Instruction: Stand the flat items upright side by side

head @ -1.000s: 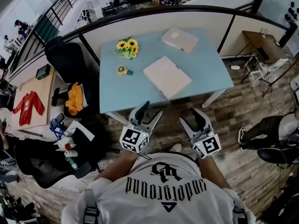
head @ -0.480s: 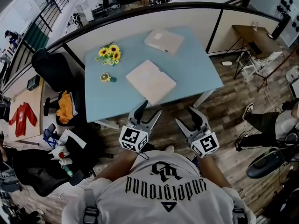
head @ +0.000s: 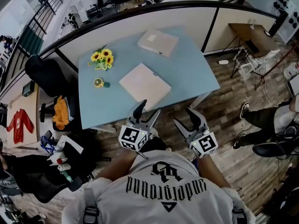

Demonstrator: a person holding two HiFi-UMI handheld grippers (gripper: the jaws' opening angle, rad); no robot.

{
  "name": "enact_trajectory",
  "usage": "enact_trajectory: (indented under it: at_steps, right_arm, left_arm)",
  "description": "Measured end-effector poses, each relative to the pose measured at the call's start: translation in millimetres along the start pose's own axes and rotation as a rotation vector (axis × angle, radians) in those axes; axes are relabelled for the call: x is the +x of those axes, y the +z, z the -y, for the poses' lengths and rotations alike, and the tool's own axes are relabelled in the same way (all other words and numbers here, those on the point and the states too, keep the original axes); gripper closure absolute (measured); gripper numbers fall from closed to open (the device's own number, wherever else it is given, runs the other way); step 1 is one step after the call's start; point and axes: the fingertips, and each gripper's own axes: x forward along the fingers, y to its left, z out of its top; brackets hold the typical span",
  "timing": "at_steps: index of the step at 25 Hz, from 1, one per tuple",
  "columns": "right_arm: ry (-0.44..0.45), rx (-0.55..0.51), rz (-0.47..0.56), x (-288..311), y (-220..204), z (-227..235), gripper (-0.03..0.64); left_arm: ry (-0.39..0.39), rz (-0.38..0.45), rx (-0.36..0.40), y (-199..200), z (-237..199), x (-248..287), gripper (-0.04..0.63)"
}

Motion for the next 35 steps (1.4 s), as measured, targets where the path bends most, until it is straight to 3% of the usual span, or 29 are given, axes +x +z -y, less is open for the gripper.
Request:
enact_trajectory:
  at_steps: [6,16,24,35]
  right_arm:
    - [0.018,0.008,-0.019,38.7,-3.9,27.9,0.353]
    - [0.1,-0.023,-0.038,146.5,1.6,63.6,0.35]
    - [0.19,-0.019,-0.079,221.6,-2.2,59.4,0.342]
    - [0.328,-0.007,-0.167,284.4,-26.6,58.2,0.336]
  left_arm:
    - [0.011,0.007,-0.007,3.6,-31.4,31.2,0.314]
    - [0.099,0.012,-0.011,18.7,-128.2,67.0,0.31]
    - [0.201,-0.002,-0.041,20.4,-199.6,51.8,0.305]
    - [0.354,-0.037,-0.12,-4.1,-247.0,28.0,0.295]
